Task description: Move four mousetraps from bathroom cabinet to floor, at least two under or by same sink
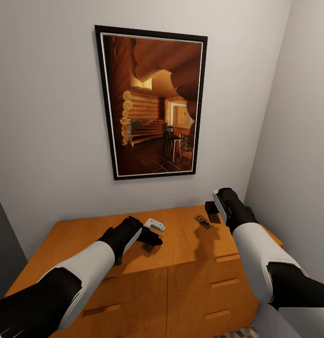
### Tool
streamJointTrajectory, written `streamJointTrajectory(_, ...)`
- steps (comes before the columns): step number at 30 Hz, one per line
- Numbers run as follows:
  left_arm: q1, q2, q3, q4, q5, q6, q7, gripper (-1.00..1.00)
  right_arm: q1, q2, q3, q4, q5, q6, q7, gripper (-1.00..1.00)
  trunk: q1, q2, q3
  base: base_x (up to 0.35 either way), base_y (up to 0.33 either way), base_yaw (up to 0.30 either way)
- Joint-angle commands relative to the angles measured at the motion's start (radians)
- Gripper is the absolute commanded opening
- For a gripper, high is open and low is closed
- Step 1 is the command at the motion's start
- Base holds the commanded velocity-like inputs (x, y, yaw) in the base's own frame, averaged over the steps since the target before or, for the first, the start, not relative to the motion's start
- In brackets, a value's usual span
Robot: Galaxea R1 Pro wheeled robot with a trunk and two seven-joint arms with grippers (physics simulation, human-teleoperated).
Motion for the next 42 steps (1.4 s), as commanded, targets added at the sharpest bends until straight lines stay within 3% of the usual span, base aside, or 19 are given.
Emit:
streamJointTrajectory(1,-0.001,0.000,-0.003,0.000,0.004,0.005,0.000,1.00,-0.001,0.001,-0.006,-0.001,0.008,0.004,0.005,-1.00,0.004,-0.008,-0.005,0.000,0.000,0.000)
streamJointTrajectory(6,-0.001,0.000,-0.002,0.000,0.004,0.005,0.000,1.00,-0.001,0.001,-0.006,-0.001,0.008,0.004,0.005,-1.00,0.023,-0.043,-0.020,0.000,0.000,0.000)
streamJointTrajectory(27,-0.001,0.000,-0.002,0.000,0.004,0.005,0.000,1.00,-0.001,0.001,-0.006,-0.001,0.008,0.004,0.005,-1.00,0.023,-0.043,-0.020,0.000,0.000,0.000)
streamJointTrajectory(31,-0.001,0.000,-0.002,0.000,0.004,0.005,0.000,1.00,-0.001,0.001,-0.006,-0.001,0.008,0.004,0.005,-1.00,0.039,-0.071,-0.033,0.000,0.000,0.000)
streamJointTrajectory(42,-0.001,0.000,-0.002,0.000,0.004,0.006,0.000,1.00,-0.001,0.001,-0.006,-0.001,0.008,0.004,0.005,-1.00,0.039,-0.071,-0.033,0.000,0.000,0.000)
